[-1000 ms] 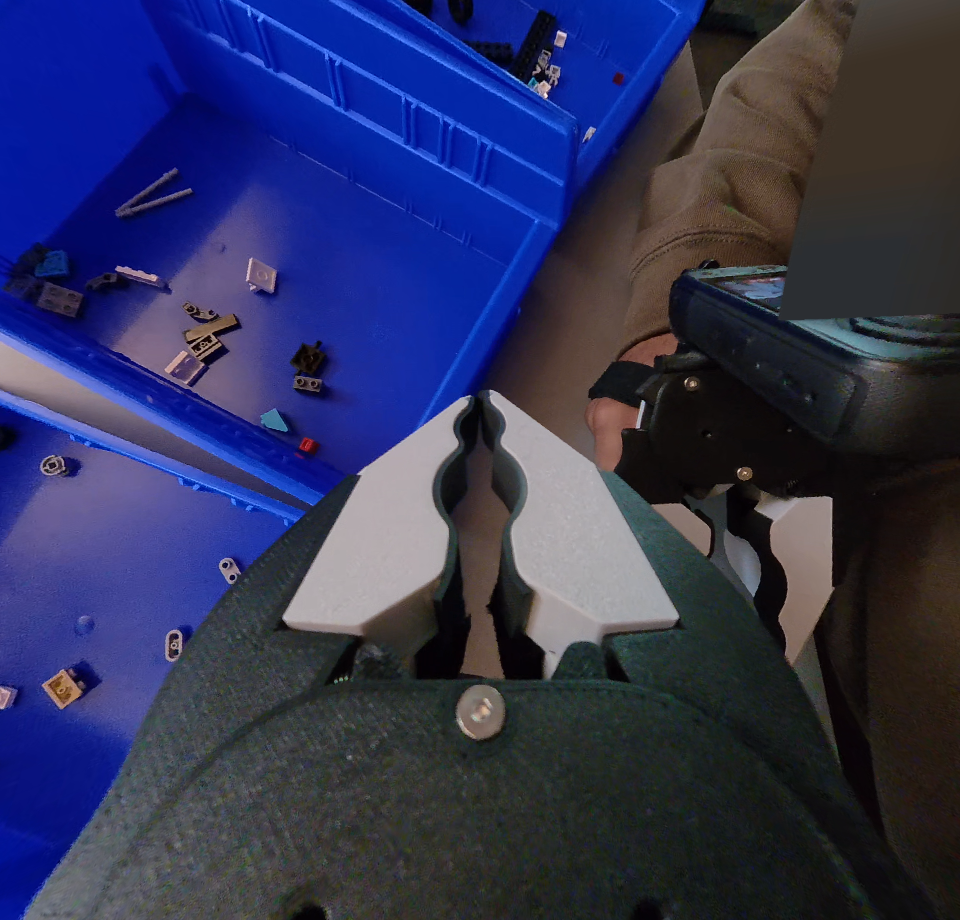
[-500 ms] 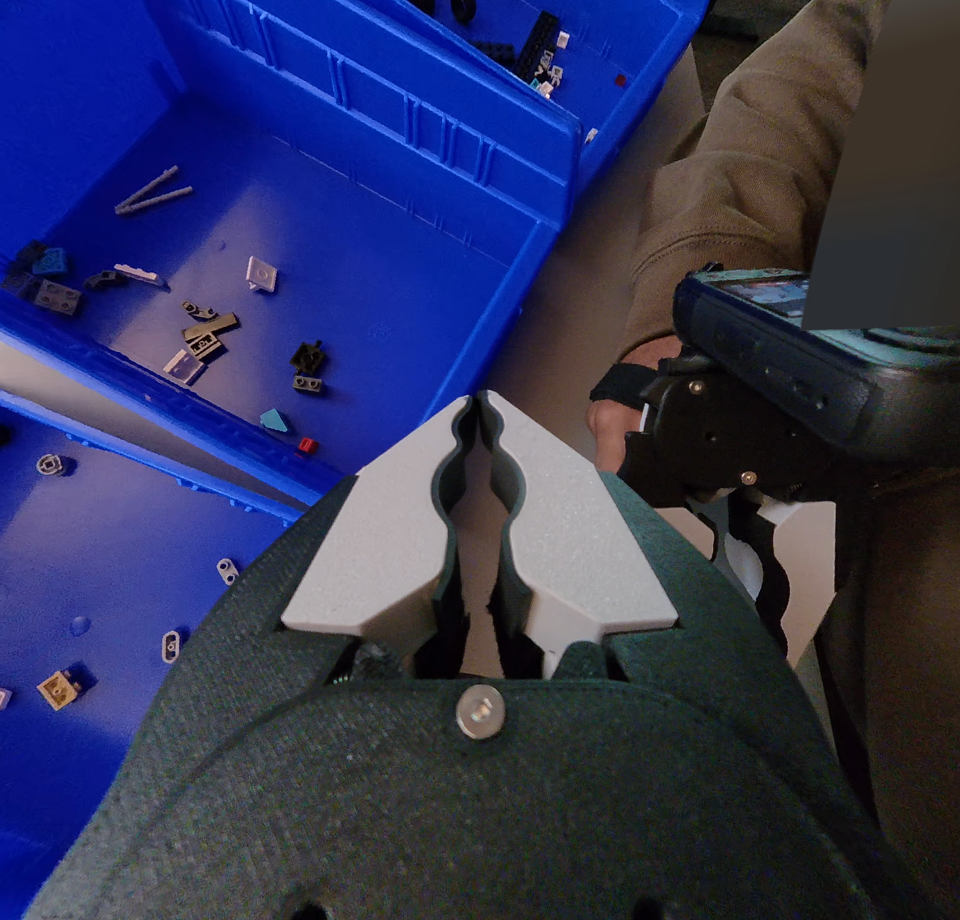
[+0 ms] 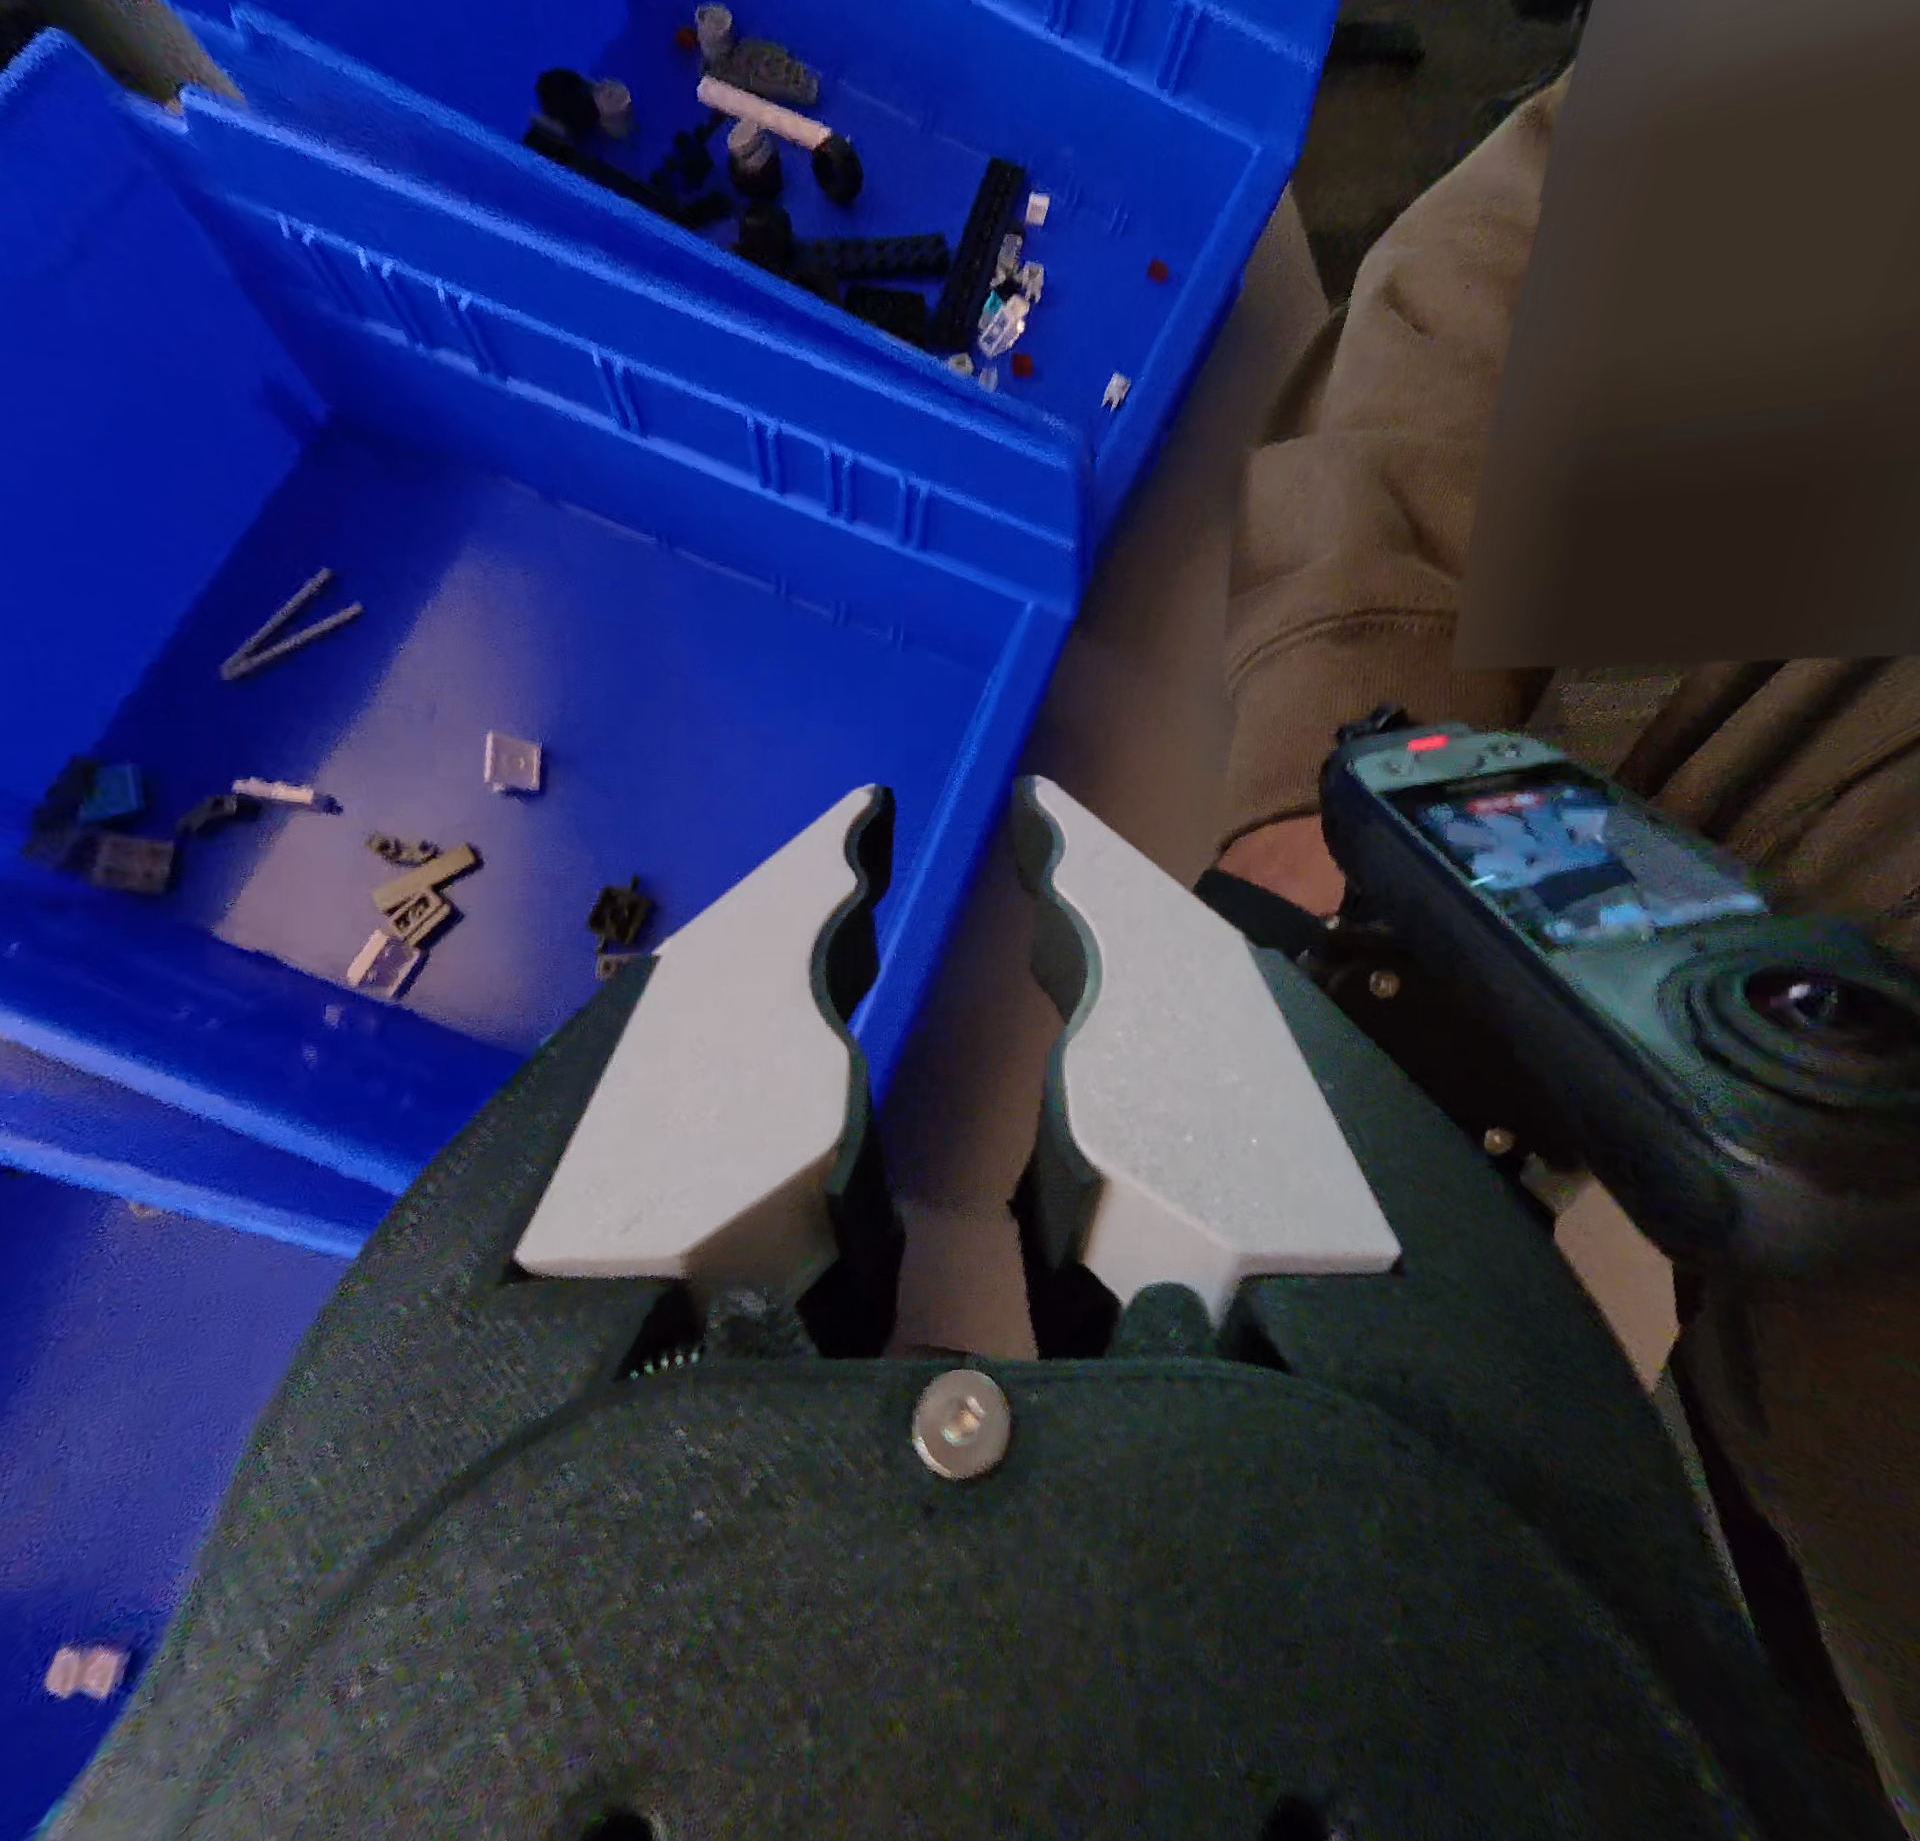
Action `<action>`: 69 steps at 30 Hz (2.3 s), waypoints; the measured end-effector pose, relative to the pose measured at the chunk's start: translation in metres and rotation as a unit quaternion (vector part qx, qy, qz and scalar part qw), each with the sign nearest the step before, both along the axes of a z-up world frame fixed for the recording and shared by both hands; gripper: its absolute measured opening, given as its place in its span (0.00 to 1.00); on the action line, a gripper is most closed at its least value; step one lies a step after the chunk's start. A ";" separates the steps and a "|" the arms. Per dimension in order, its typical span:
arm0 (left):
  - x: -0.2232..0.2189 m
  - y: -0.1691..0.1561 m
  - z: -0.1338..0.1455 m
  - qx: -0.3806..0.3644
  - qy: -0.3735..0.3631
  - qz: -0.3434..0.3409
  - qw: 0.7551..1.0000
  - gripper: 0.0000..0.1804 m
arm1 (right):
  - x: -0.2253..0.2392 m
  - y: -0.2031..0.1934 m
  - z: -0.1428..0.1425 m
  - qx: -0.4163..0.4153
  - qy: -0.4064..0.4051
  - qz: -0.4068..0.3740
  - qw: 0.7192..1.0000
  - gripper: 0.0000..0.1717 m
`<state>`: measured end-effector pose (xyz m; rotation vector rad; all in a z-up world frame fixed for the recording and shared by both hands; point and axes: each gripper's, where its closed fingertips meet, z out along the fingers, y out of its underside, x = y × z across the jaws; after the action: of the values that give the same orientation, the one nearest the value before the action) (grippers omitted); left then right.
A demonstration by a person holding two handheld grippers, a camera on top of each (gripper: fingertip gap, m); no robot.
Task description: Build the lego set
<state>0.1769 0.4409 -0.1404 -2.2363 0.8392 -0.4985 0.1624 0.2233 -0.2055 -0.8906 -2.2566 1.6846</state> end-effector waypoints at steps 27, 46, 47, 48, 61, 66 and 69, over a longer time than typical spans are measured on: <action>0.102 0.026 0.048 0.064 -0.041 -0.265 0.961 0.01 | 0.003 -0.002 -0.003 0.016 0.005 0.002 1.000 0.19; 0.097 0.000 0.047 0.104 -0.086 -0.267 0.954 0.00 | 0.006 -0.002 -0.004 0.022 0.004 0.005 1.000 0.19; 0.097 0.000 0.047 0.104 -0.086 -0.266 0.955 0.00 | 0.006 -0.002 -0.005 0.022 0.005 0.006 1.000 0.19; 0.097 0.000 0.047 0.104 -0.087 -0.264 0.955 0.00 | 0.007 -0.002 -0.005 0.023 0.005 0.006 1.000 0.19; 0.075 -0.006 0.050 0.114 -0.096 -0.201 0.968 0.01 | 0.006 -0.002 -0.005 0.022 0.001 0.007 1.000 0.19; 0.047 -0.006 0.062 0.161 -0.131 -0.085 0.975 0.08 | 0.006 -0.001 -0.004 0.016 0.001 0.005 1.000 0.19; 0.010 -0.021 0.065 0.205 -0.132 0.018 0.970 0.13 | 0.006 0.000 -0.003 0.013 0.001 0.004 1.000 0.19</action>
<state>0.1870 0.4203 -0.0753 -1.7577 0.6880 -0.5368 0.1682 0.2232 -0.2084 -0.8749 -2.2783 1.6552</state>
